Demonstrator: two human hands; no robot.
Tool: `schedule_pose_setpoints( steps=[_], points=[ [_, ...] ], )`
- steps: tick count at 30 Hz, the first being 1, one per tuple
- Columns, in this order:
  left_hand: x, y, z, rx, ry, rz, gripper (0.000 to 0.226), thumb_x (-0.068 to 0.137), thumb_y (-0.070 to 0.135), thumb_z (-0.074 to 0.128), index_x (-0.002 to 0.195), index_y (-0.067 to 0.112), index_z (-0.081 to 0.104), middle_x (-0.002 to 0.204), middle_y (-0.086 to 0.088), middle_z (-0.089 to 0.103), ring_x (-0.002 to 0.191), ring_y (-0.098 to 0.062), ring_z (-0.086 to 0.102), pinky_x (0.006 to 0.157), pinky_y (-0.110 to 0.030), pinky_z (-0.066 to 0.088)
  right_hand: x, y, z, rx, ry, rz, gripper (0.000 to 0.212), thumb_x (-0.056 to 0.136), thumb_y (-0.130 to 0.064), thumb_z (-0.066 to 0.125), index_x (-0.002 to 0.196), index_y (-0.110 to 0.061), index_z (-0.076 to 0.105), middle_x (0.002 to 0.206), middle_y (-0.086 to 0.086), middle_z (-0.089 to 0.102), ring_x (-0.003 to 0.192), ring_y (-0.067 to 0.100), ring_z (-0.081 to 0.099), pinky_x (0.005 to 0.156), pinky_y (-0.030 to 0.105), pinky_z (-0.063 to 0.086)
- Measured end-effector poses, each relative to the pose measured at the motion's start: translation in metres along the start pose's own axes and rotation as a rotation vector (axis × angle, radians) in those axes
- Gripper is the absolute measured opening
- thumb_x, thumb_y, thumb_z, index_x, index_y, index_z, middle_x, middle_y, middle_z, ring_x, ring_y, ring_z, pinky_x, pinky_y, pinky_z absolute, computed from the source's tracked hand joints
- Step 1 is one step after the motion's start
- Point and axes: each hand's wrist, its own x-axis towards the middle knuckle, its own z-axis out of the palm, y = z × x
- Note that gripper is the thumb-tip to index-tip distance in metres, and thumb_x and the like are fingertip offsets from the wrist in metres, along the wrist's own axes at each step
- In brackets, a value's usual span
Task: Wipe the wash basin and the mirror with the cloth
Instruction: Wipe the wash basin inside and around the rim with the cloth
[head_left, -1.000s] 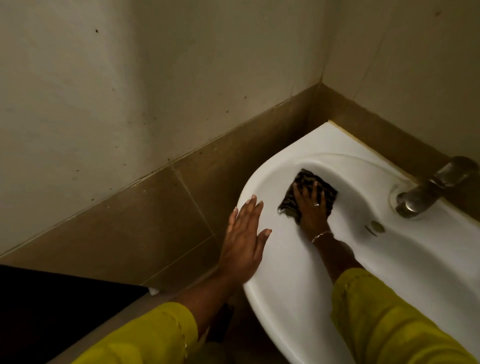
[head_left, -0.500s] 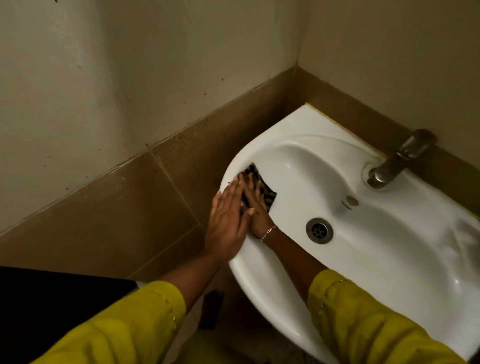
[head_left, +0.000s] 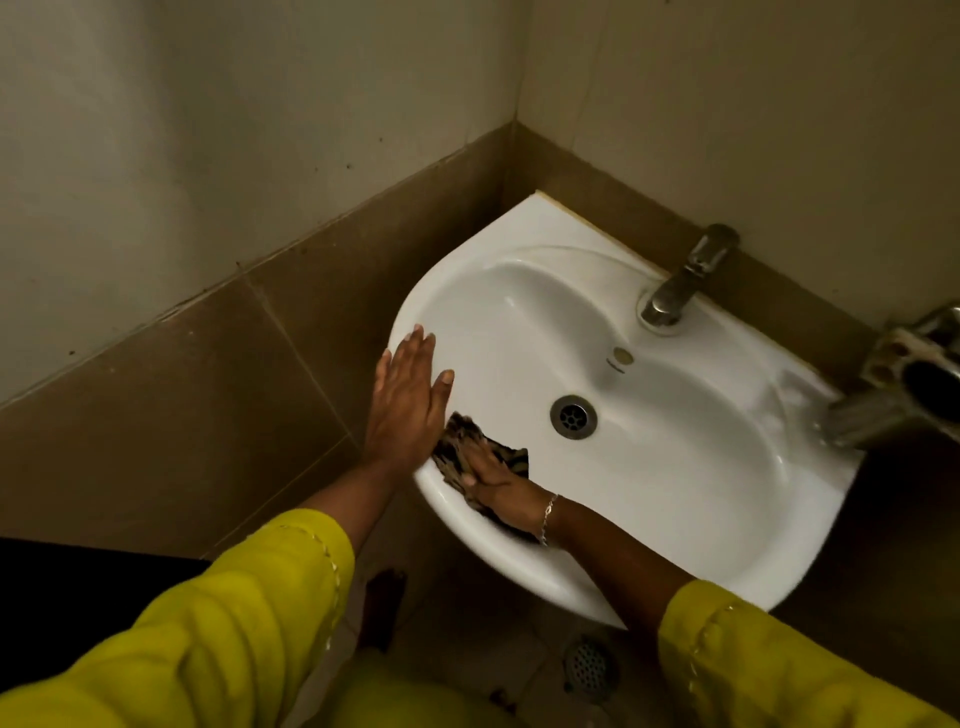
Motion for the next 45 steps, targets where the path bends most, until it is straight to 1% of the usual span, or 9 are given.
schedule_pose_setpoints(
  steps=[12,15,18,21,25,28,36,42,45],
  points=[
    [0.003,0.004,0.006,0.391,-0.158,-0.013,0.07,0.087,0.042,0.013,0.145,0.003,0.015,0.155,-0.015,0.01,0.144,-0.024,0.007,0.115,-0.038,-0.001,-0.13,0.055,-0.077,-0.547,-0.403,0.188,0.055,0.101,-0.02,0.028,0.146,-0.017,-0.005,0.155,-0.002,0.0,0.143,0.015,0.0,0.113,0.024,0.001],
    [0.004,0.005,0.007,0.447,-0.209,-0.035,0.082,0.079,0.05,-0.007,0.146,0.005,0.009,0.156,-0.012,0.002,0.144,-0.021,0.0,0.115,-0.038,-0.005,-0.142,0.095,-0.098,-0.89,-0.2,0.033,0.05,0.101,-0.034,0.006,0.144,-0.019,-0.013,0.136,-0.008,0.051,0.125,0.01,0.048,0.109,0.023,0.023],
    [0.004,0.006,0.009,0.4,-0.169,-0.067,0.087,0.075,0.053,-0.009,0.146,0.005,0.011,0.156,-0.012,0.008,0.144,-0.02,0.004,0.114,-0.037,-0.005,-0.139,0.132,-0.116,-1.132,-0.137,0.058,0.049,0.097,-0.036,0.003,0.143,-0.034,0.02,0.099,-0.011,0.072,0.089,0.015,0.07,0.113,0.028,0.002],
    [0.005,0.008,0.007,0.408,-0.168,-0.072,0.067,0.092,0.044,0.013,0.145,0.004,0.011,0.156,-0.013,0.008,0.144,-0.021,0.005,0.115,-0.038,-0.004,-0.136,0.13,-0.137,-1.405,0.029,0.042,0.048,0.082,-0.045,0.028,0.097,-0.031,0.071,0.09,-0.003,0.074,0.087,0.032,0.069,0.114,0.037,-0.01],
    [0.006,0.007,0.005,0.468,-0.196,-0.072,0.065,0.094,0.022,0.038,0.146,0.007,0.001,0.157,-0.01,-0.002,0.144,-0.019,-0.004,0.115,-0.04,-0.005,-0.117,0.117,-0.169,-1.455,0.087,0.052,0.028,0.074,-0.036,0.06,0.087,-0.017,0.074,0.1,0.007,0.072,0.103,0.036,0.063,0.117,0.038,-0.007],
    [0.005,0.006,0.007,0.466,-0.162,-0.088,0.072,0.088,0.011,0.043,0.147,0.009,0.0,0.157,-0.007,-0.002,0.144,-0.017,-0.005,0.115,-0.039,-0.006,-0.086,0.103,-0.187,-1.441,0.055,0.046,0.046,0.042,-0.031,0.09,0.081,-0.011,0.075,0.103,0.01,0.071,0.105,0.033,0.063,0.113,0.038,0.001],
    [0.006,0.007,0.006,0.446,-0.166,-0.1,0.073,0.088,0.008,0.043,0.147,0.011,0.001,0.157,-0.005,-0.003,0.144,-0.016,-0.006,0.115,-0.038,-0.006,-0.023,0.081,-0.18,-1.65,0.088,-0.116,0.052,0.038,-0.015,0.089,0.086,-0.005,0.074,0.104,0.01,0.071,0.103,0.03,0.064,0.106,0.042,0.02],
    [0.007,0.009,0.004,0.412,-0.162,-0.097,0.069,0.089,0.009,0.044,0.147,0.01,0.006,0.157,-0.006,0.001,0.144,-0.017,-0.003,0.115,-0.039,-0.004,-0.059,0.11,-0.178,-1.606,0.131,-0.174,0.046,0.048,-0.015,0.086,0.091,-0.003,0.073,0.105,0.014,0.07,0.103,0.033,0.064,0.112,0.038,0.005],
    [0.006,0.007,0.004,0.44,-0.164,-0.093,0.068,0.09,0.012,0.044,0.147,0.009,0.006,0.157,-0.007,0.0,0.144,-0.017,-0.004,0.116,-0.039,-0.004,-0.086,0.138,-0.168,-1.606,0.246,-0.213,0.019,0.073,-0.013,0.065,0.089,-0.006,0.074,0.104,0.012,0.071,0.103,0.033,0.063,0.117,0.037,-0.003]
  ],
)
